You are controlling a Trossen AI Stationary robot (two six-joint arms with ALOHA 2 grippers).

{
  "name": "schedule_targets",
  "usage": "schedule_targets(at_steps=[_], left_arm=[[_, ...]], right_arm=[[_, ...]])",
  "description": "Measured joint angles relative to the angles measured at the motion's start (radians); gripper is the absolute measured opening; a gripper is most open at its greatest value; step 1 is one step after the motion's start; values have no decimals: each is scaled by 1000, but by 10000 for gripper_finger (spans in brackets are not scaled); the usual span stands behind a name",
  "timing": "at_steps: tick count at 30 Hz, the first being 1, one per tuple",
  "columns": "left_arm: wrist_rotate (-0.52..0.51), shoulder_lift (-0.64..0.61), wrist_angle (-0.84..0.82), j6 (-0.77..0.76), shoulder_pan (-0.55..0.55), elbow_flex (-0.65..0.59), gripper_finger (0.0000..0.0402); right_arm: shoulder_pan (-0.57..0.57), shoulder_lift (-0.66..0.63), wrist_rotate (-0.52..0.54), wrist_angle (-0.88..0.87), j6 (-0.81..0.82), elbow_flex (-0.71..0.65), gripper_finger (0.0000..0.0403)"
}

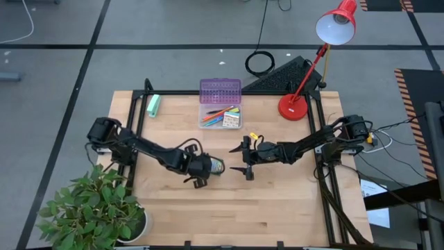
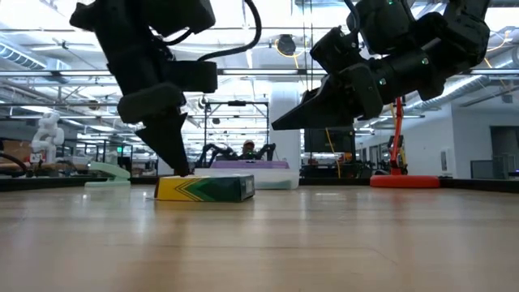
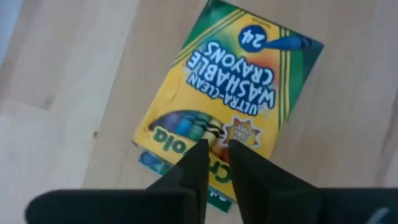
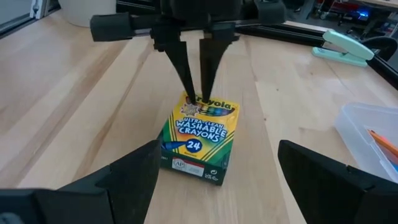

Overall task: Pack school essentials
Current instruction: Put the yellow crayon box into the purple supply box

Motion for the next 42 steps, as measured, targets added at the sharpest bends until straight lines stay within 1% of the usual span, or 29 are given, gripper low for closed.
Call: schedule_targets(at_steps=[5,12,14,19,21,23,26,29,33,39,42], left_arm=[[-23,0,11,-15,-37,19,36],[-27,1,18,-36,-82,26,5],[-38,2,20,-44,-91,25,4],[-107,2,23,-42,-105,12,10],[-110,2,35,-43,-101,-6,6],[-111,2,82,-44,-100,-32,3],[-114,3,151,-54,-101,-75,7],[-127,3,190,-62,-103,-90,7],[-130,3,197,-62,-107,-90,3],[-126,3,196,-63,-121,-90,13],[-115,3,196,-63,-128,-90,7]], right_arm=[[0,0,0,-1,-1,0,318],[0,0,0,0,1,0,318],[0,0,0,2,1,0,318],[0,0,0,3,1,0,318],[0,0,0,3,1,0,318],[0,0,0,3,1,0,318],[0,0,0,3,1,0,318],[0,0,0,3,1,0,318],[0,0,0,3,1,0,318],[0,0,0,3,1,0,318],[0,0,0,3,1,0,318]])
